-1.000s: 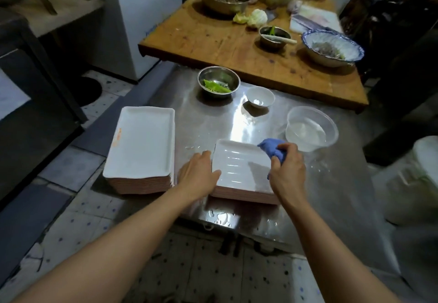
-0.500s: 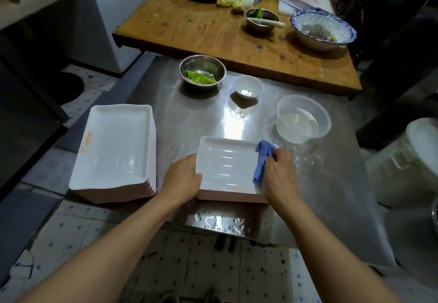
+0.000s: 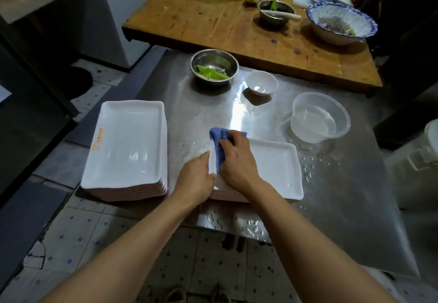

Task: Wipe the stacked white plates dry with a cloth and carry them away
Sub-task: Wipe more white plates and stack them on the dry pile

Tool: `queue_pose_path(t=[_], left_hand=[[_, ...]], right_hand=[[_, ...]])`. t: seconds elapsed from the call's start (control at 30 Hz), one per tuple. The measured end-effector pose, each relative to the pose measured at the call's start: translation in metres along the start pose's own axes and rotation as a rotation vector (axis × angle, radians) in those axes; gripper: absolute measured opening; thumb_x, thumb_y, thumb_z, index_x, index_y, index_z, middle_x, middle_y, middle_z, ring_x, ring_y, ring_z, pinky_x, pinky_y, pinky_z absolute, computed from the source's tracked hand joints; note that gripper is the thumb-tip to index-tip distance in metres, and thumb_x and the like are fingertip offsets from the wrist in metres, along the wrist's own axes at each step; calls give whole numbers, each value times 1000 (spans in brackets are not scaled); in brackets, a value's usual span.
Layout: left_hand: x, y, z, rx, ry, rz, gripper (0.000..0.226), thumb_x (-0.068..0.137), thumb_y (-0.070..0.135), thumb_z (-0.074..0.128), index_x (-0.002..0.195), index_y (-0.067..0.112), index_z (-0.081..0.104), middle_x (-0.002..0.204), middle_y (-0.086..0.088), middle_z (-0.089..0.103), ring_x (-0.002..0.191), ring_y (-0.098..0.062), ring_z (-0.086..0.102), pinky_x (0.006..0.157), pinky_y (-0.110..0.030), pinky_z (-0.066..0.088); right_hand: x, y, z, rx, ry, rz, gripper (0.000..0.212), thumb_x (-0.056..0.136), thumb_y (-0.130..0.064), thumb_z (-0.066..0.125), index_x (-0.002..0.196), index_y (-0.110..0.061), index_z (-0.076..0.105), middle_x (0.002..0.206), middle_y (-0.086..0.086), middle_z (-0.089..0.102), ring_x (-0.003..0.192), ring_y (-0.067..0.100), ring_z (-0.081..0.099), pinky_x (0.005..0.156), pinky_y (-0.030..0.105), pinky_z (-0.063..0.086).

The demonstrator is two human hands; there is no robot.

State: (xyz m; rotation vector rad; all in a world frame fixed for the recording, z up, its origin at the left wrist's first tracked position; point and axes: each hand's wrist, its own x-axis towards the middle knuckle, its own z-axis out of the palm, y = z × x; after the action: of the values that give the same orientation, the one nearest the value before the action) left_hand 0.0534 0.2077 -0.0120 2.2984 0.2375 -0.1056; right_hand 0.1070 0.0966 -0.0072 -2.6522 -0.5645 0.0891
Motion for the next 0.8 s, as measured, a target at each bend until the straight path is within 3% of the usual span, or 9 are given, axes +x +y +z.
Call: queue_pose_path(t=[0.1,0.17,0.27,0.37,0.43,0.53,0.63,0.73,0.8], left_hand=[[1,-2,0,1,-9,-10,14,82,6,59,94,9,53,86,-16,60,81,-31,55,61,-27,30],[3,-5,-1,-36,-44,-35,18,83,6,58,100,12,55,72,-5,53,68,-23,51,58,-27,34],[3,-9,-3,-217,-144,-91,26,87,3,55,104,21,53,70,-3,47,62,-23,52,62,-41,47],[3,-11,-10,-416,-233,-143,45,87,-11,46,114,25,48,70,-5,44,52,-18,50,48,-27,49],[3,-9,-15,-453,-267,-159,51,81,-19,41,110,22,51,68,-7,41,53,-18,46,45,-24,47],[3,-9,-13,-393,-251,-144,49,82,-16,39,112,18,55,73,-14,50,62,-26,54,57,-35,51],[4,-6,-7,-217,-160,-137,44,84,-6,44,124,11,51,104,-32,58,96,-47,58,82,-50,50],[2,1,-2,-24,-79,-73,56,79,5,56,133,14,43,93,-20,60,88,-38,58,69,-36,46],[2,2,1,51,-71,-46,73,76,9,57,143,21,30,103,-13,59,95,-33,56,77,-35,45]], right_hand=[[-3,5,-3,95,-58,-14,38,85,-7,54,122,-1,57,134,13,43,122,29,37,96,27,34],[-9,7,-8,124,-116,-12,35,81,-3,55,115,-2,62,125,14,50,115,29,42,90,24,32],[-21,6,-12,148,-194,-38,28,78,-1,54,102,-3,69,110,16,58,101,32,49,78,24,33],[-36,6,-19,151,-298,-42,34,79,-5,55,110,-7,67,115,14,58,107,29,48,89,30,39],[-47,6,-22,140,-358,-38,38,80,-11,58,118,-11,62,123,10,51,114,26,43,96,32,39],[-60,5,-21,98,-341,-64,42,80,-8,60,122,-13,57,128,7,46,115,24,39,96,30,36],[-63,3,-18,42,-275,-100,34,81,-3,58,114,-10,59,124,10,49,109,28,44,91,36,39],[-69,11,-23,-27,-226,-77,24,85,-5,54,109,-10,60,119,11,52,103,29,47,83,38,41],[-77,25,-31,-92,-195,-23,24,86,-8,52,109,-11,59,120,9,52,102,29,48,80,35,39]])
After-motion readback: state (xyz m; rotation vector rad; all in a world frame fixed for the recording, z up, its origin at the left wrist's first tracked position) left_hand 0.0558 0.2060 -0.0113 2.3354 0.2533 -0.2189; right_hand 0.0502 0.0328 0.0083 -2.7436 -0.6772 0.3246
